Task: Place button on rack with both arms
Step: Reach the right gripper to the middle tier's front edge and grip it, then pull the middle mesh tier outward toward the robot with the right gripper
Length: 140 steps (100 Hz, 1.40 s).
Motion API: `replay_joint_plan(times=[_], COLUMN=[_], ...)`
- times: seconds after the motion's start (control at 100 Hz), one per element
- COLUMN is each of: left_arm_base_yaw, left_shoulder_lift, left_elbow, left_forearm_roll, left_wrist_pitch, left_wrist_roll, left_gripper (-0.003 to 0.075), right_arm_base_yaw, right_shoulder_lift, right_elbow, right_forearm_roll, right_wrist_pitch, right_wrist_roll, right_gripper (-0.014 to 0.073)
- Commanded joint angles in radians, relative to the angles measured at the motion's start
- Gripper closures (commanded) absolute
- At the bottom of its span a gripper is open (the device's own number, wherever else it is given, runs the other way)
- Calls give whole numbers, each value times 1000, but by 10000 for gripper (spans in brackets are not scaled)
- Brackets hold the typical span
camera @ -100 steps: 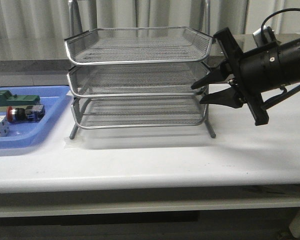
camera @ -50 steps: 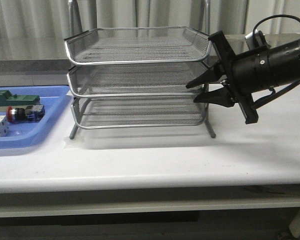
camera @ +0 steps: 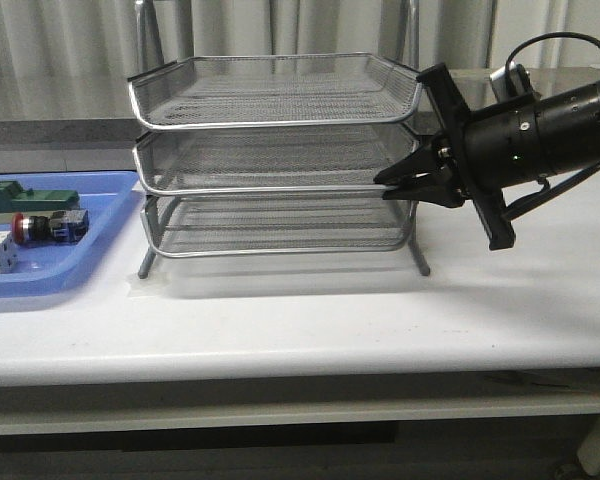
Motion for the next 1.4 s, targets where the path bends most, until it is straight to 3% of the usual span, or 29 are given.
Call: replay_joint_plan(times=[0.0, 0.47, 1.02, 1.39], left_arm_base_yaw=[2, 2, 2, 2], left_shoulder_lift=[-32, -32, -32, -32], left_elbow=[56, 56, 56, 56], left_forearm_roll=[-3, -3, -3, -3], left_wrist_pitch=[-81, -81, -81, -81], left_wrist_roll=[-8, -8, -8, -8], left_gripper=[741, 741, 741, 741], right_arm_base_yaw=[1, 1, 1, 1], right_shoulder_lift=[-54, -59, -61, -147], right_elbow=[-23, 10, 128, 231], right_forearm_roll=[137, 82, 13, -62], right_wrist_pitch=[73, 101, 228, 176], right_wrist_roll=[-13, -13, -14, -16], right_gripper=[578, 581, 581, 581])
